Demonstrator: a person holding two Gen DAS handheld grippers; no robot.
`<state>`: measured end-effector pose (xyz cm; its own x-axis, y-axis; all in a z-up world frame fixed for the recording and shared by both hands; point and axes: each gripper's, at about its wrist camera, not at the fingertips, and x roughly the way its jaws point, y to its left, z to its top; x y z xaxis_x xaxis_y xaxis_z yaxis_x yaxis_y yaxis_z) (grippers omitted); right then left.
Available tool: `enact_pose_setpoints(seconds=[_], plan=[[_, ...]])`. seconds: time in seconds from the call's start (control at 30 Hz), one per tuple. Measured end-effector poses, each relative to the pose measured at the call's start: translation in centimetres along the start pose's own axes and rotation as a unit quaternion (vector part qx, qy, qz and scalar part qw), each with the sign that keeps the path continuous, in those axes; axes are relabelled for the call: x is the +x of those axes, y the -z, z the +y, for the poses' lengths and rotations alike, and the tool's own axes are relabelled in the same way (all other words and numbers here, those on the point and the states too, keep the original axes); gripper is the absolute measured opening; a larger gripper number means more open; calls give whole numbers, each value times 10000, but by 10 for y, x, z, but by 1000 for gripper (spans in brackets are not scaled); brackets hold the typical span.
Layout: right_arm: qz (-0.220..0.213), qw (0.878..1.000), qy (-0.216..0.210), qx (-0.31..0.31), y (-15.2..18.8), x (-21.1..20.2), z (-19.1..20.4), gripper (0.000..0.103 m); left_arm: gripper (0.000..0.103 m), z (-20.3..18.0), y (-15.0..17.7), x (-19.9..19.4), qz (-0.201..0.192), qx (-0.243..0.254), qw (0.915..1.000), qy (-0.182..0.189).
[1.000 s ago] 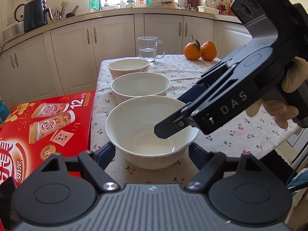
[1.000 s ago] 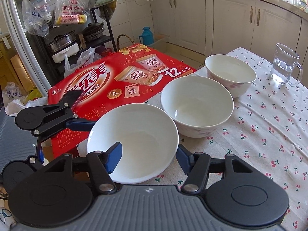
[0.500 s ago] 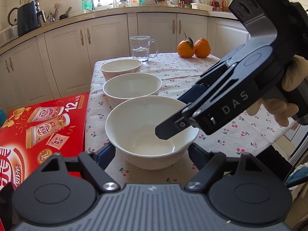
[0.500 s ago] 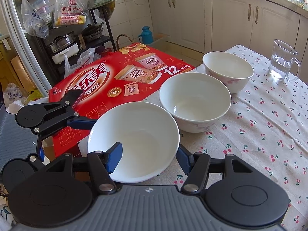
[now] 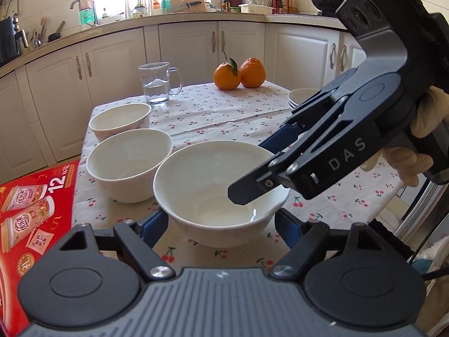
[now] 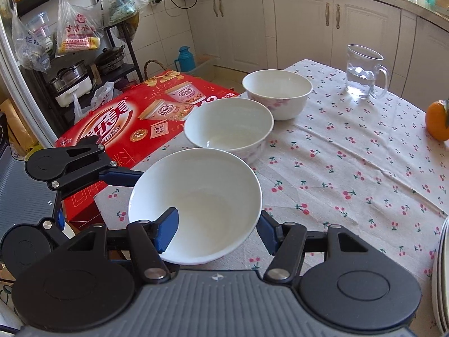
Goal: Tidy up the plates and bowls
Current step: 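Lift the held bowl with the right tool toward the plate stack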
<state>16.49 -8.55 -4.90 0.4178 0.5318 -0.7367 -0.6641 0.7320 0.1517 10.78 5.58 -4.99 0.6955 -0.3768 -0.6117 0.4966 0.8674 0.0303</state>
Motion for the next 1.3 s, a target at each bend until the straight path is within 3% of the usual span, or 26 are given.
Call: enact_pose_setpoints(seconds=[0.6, 1.3], plan=[[-87, 9962, 638, 588, 32, -33, -51, 67, 83, -31, -25, 49, 87, 371, 9970, 669], [-67, 9945, 782, 690, 37, -34, -67, 67, 83, -37, -32, 63, 83, 487, 9961, 735]])
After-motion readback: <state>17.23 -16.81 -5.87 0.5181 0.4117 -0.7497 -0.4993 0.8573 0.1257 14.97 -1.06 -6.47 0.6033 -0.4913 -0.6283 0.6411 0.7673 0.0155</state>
